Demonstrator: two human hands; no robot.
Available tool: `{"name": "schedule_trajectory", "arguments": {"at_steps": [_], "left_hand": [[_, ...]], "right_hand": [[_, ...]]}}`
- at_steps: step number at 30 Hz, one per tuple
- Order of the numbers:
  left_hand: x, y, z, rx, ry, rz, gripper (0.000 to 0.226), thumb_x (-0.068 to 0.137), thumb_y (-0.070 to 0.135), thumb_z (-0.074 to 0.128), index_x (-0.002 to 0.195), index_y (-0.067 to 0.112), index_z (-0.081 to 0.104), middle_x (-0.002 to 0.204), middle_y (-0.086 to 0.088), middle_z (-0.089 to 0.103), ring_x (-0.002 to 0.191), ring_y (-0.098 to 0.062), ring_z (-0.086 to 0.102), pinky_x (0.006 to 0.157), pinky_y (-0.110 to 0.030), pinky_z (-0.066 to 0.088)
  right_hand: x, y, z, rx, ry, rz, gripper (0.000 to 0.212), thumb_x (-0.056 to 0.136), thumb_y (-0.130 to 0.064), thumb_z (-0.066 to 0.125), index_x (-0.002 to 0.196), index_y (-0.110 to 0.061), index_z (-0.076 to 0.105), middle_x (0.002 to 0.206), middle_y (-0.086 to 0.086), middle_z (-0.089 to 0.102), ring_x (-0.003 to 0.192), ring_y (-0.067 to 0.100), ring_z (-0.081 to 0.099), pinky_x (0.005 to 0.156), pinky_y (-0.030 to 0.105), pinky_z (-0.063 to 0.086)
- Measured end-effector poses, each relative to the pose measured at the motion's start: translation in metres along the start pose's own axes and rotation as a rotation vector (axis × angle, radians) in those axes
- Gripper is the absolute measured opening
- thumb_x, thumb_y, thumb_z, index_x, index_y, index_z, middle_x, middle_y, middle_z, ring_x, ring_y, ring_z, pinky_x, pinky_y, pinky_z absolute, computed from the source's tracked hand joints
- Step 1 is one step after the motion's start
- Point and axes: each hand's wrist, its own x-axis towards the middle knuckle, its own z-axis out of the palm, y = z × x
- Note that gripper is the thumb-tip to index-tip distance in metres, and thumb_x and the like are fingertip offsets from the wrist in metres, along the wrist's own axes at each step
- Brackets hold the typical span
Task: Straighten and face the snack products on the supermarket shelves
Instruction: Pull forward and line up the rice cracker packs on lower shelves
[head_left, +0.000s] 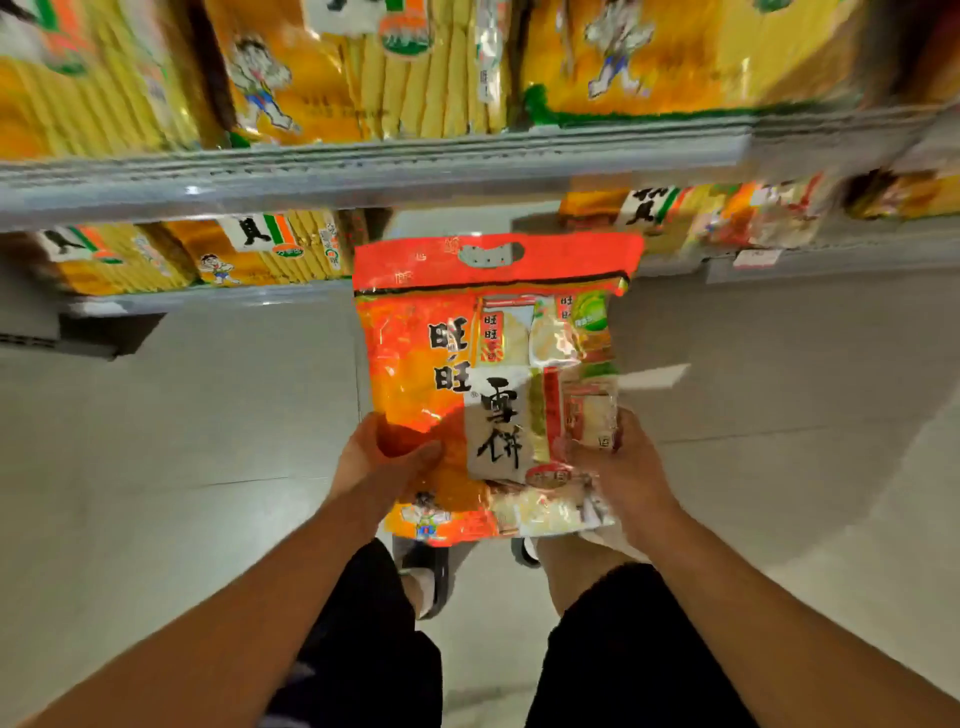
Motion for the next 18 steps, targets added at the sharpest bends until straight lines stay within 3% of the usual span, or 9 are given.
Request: {"name": "schedule_trajectory", "arguments": {"at_steps": [2,4,9,13,18], "left_hand": [[-0.047,0.027,-0.01,0.055,-0.083,0.03,0.039,0.063,0.037,0.089,0.083,0.022,0.058,0.073,0.004,0.067,0.066,-0.015,0.067,0.053,-0.028,0.055],[-0.089,0.063,-0.019,0.124,-0.161,0.095,0.04,0.063,0.042,0.087,0.086,0.026,0.059,0.08,0.003,0.068,0.072,-0.016,0.068,0.056,-0.031,0.055],[-0.173,0.166,-0.02,0.251,-0.371,0.309,0.041,0.064,0.041,0.088,0.086,0.022,0.059,0.074,0.008,0.068,0.06,-0.002,0.065,0.049,-0.018,0.047],[-0.226,0.227,0.009,0.36,-0.515,0.443,0.061,0.054,0.052,0.087,0.101,0.023,0.062,0.094,0.005,0.072,0.082,-0.014,0.071,0.073,-0.038,0.058],[-0.291,0.253,0.072,0.459,-0.635,0.559,0.061,0.056,0.055,0.086,0.106,0.031,0.06,0.096,0.011,0.072,0.079,-0.003,0.07,0.066,-0.026,0.055]], "right_hand": [[-0.069,-0.025,-0.021,0.049,0.052,-0.007,0.054,0.063,-0.009,0.087,0.108,-0.015,0.058,0.084,-0.009,0.075,0.069,0.008,0.071,0.052,0.016,0.052],[-0.136,-0.048,-0.041,0.056,0.113,-0.042,0.054,0.06,-0.024,0.089,0.105,-0.024,0.058,0.084,-0.015,0.074,0.07,0.004,0.071,0.05,0.013,0.05],[-0.267,-0.081,-0.083,0.164,0.341,-0.143,0.059,0.055,-0.047,0.087,0.104,-0.033,0.057,0.091,-0.015,0.074,0.077,0.005,0.071,0.053,0.013,0.051],[-0.329,-0.078,-0.113,0.251,0.511,-0.262,0.05,0.062,-0.047,0.085,0.103,-0.037,0.059,0.088,-0.018,0.073,0.073,0.003,0.071,0.051,0.013,0.05],[-0.381,-0.042,-0.165,0.389,0.664,-0.341,0.044,0.059,-0.05,0.081,0.097,-0.042,0.06,0.086,-0.019,0.073,0.071,0.003,0.07,0.051,0.01,0.049]]}}
